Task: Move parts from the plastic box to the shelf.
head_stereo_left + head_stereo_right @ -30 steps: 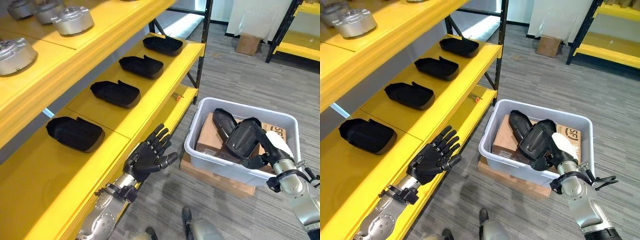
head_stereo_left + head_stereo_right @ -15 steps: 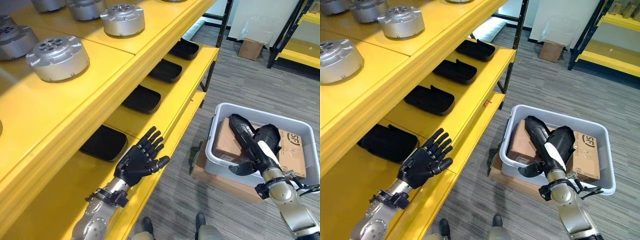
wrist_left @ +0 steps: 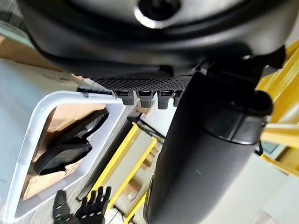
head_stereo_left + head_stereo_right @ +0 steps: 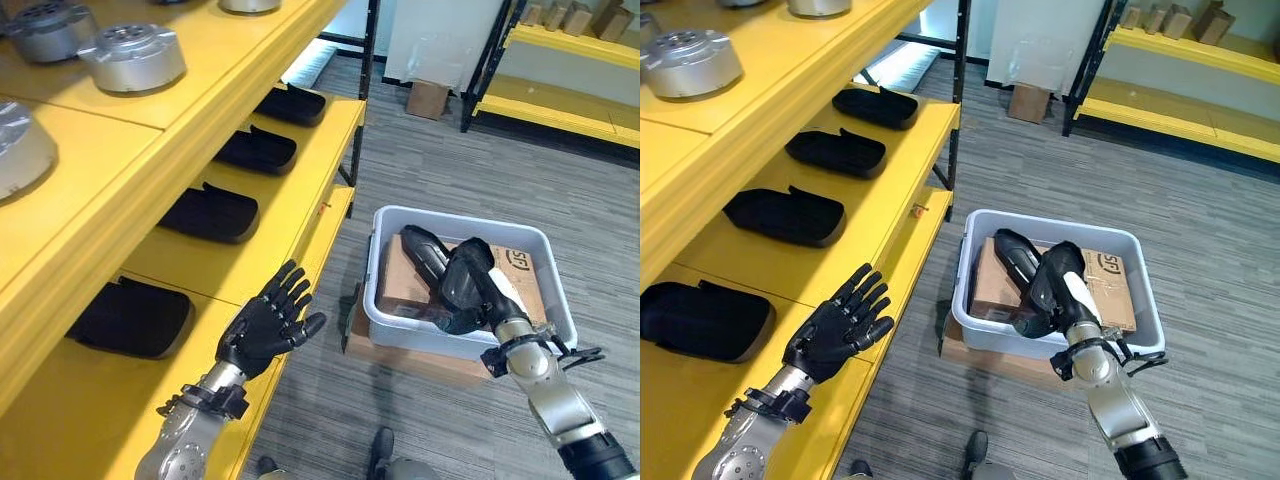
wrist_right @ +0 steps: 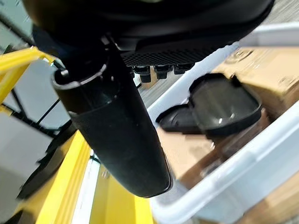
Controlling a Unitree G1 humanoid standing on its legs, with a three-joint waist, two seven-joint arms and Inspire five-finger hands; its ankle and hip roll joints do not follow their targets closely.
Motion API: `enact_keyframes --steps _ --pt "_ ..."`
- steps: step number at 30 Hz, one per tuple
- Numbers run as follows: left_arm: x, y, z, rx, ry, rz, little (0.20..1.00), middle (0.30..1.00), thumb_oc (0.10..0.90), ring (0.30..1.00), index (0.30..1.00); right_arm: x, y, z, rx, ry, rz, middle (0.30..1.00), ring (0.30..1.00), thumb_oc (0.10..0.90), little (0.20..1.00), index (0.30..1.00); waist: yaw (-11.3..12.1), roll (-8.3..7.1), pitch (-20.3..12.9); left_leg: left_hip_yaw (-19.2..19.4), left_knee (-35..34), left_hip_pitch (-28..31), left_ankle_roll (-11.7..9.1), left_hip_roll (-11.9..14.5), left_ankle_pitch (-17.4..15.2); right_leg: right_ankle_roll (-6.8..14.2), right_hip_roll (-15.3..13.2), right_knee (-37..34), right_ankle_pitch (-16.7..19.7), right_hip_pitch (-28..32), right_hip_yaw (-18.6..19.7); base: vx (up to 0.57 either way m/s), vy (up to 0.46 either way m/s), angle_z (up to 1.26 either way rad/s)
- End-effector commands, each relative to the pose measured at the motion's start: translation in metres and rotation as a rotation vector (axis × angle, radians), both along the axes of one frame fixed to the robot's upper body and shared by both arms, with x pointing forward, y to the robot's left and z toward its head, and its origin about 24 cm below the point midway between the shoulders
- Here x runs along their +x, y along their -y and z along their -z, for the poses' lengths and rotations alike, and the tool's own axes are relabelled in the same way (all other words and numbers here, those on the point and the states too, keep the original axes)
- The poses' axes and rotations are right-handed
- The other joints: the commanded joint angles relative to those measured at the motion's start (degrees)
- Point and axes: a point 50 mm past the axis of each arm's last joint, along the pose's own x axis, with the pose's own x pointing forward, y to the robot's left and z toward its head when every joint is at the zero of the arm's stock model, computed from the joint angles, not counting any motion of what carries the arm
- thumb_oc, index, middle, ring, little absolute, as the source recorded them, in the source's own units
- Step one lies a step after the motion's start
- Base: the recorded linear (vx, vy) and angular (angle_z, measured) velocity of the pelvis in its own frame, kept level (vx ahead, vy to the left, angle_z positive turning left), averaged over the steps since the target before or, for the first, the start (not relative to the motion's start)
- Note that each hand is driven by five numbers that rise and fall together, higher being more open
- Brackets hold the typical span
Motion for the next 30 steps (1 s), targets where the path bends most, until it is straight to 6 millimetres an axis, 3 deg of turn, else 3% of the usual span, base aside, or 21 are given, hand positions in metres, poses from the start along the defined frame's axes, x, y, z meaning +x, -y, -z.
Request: enact_keyframes --steps 1,4,6,7,8,10,11,12,15,17,22,25,30 --pt "0.009 0.019 -0.032 -0.045 0.199 0.09 1.0 1.0 0.9 1.0 1.0 0.025 0.001 -0.06 -0.039 0.271 0.014 1.0 1.0 0.9 1.0 1.0 0.33 -1.41 -3.0 -2.68 5.83 -5.13 0.38 0.52 -3.49 2.43 -3.42 8.05 -11.24 5.28 -3.01 -0.07 0.192 -0.06" --pt "0.011 0.023 -0.029 -0.043 0.18 0.108 1.0 1.0 0.9 1.0 1.0 0.025 0.009 -0.059 -0.023 0.265 0.064 1.0 1.0 0.9 1.0 1.0 -0.12 -1.62 -2.05 -2.98 7.54 -5.47 1.32 0.06 -4.86 2.1 -2.79 12.66 -12.92 3.75 -3.0 -0.07 0.116 -0.15" --pt "0.011 0.023 -0.027 -0.021 0.166 0.128 1.0 1.0 0.9 1.0 1.0 0.02 0.011 -0.057 0.011 0.292 0.09 1.0 1.0 0.9 1.0 1.0 -0.91 -1.57 -0.94 -2.66 6.73 -4.46 3.28 -0.61 -4.54 4.04 -4.23 21.94 -10.21 -1.29 -1.41 -0.06 -0.056 -0.2" --pt "0.01 0.023 -0.027 0.007 0.154 0.148 1.0 1.0 0.9 1.0 1.0 0.014 0.013 -0.053 0.024 0.28 0.102 1.0 1.0 0.9 1.0 1.0 -1.4 -1.84 -0.61 -3.89 7.08 -3.9 3.79 -1.22 -5.33 4.95 -6.1 22.21 -8.91 -2.45 1.22 0.04 -0.197 -0.25" --pt "0.01 0.023 -0.027 0.01 0.15 0.153 1.0 1.0 0.9 1.0 1.0 0.012 0.014 -0.051 0.027 0.275 0.104 1.0 1.0 0.9 1.0 1.0 -1.39 -1.92 -0.6 -4.03 7.31 -3.85 3.8 -1.26 -5.45 5.09 -6.97 21.68 -8.22 -2.23 1.5 0.06 -0.312 -0.25" --pt "0.008 0.021 -0.024 0.004 0.136 0.137 1.0 1.0 0.9 1.0 1.0 0.006 0.011 -0.046 0.044 0.28 0.094 1.0 1.0 0.9 1.0 1.0 -1.21 -2.15 -0.91 -4.08 8.03 -4.11 3.01 -0.46 -5.3 6.08 -12.1 15.72 -2.98 -0.83 2.0 0.06 -0.425 -0.01" --pt "0.008 0.019 -0.025 -0.001 0.136 0.116 1.0 1.0 0.9 1.0 1.0 0.006 0.004 -0.045 0.041 0.289 0.082 1.0 1.0 0.9 1.0 1.0 -1.72 -2.35 -0.67 -4.91 7.61 -3.51 2.92 -0.43 -5.79 7.64 -14.08 15.07 2.53 -3.08 4.7 0.16 -0.573 0.2" --pt "0.01 0.017 -0.027 -0.013 0.133 0.089 1.0 1.0 0.9 1.0 1.0 0.007 -0.001 -0.047 0.005 0.303 0.064 1.0 1.0 0.9 1.0 1.0 -1.67 -1.76 -1.33 -5.31 7.85 -3.27 1.71 0.92 -6.57 8.37 -13.3 11.68 -1.95 -2.06 5.42 0.12 -0.44 0.01" --pt "0.013 0.016 -0.026 -0.108 0.11 0.025 1.0 1.0 0.9 1.0 1.0 0.016 -0.016 -0.049 -0.049 0.273 -0.036 1.0 1.0 0.9 1.0 1.0 -1.12 -0.63 -1.28 -4.25 7.56 -3.78 -0.24 3.53 -4.06 7.67 -12.26 10.09 -3.67 -0.85 3.21 0.08 -0.339 -0.21" --pt "0.016 0.022 -0.024 -0.145 0.087 0.029 1.0 1.0 0.9 1.0 1.0 0.026 -0.03 -0.05 -0.076 0.257 -0.062 1.0 1.0 0.9 1.0 1.0 -0.44 -0.29 -0.95 -3.62 7.34 -4.55 -2.4 7.41 -1.79 6.65 -10.41 11.32 -7.14 -0.6 1.07 0.06 -0.311 -0.22" --pt "0.017 0.041 -0.022 -0.076 0.109 0.15 1.0 1.0 0.9 1.0 1.0 0.04 -0.031 -0.067 -0.084 0.329 -0.036 1.0 1.0 0.9 1.0 1.0 -0.36 0.61 -0.17 -4.93 5.77 -6.54 -3.91 11.51 2.85 4.24 -8.68 15.04 -10.08 -2.58 -0.1 -0.02 -0.165 -0.08" --pt "0.017 0.042 -0.021 -0.106 0.1 0.152 1.0 1.0 0.9 1.0 1.0 0.048 -0.03 -0.09 -0.142 0.407 -0.059 1.0 1.0 0.9 1.0 1.0 -0.88 1.94 0.69 -5.35 5.41 -7.13 -4.22 12.07 4.44 3.66 -9.17 18.16 -11.23 -4.72 0.37 -0.03 0.025 0.02" --pt "0.017 0.045 -0.02 -0.103 0.093 0.185 1.0 1.0 0.9 1.0 1.0 0.054 -0.037 -0.114 -0.209 0.497 -0.095 1.0 1.0 0.9 1.0 1.0 -1.06 2.79 1.31 -5.5 6.09 -7.06 -3.99 10.98 3.76 4.36 -10.6 18.39 -10.28 -5.46 1.53 0.03 0.031 0.11"
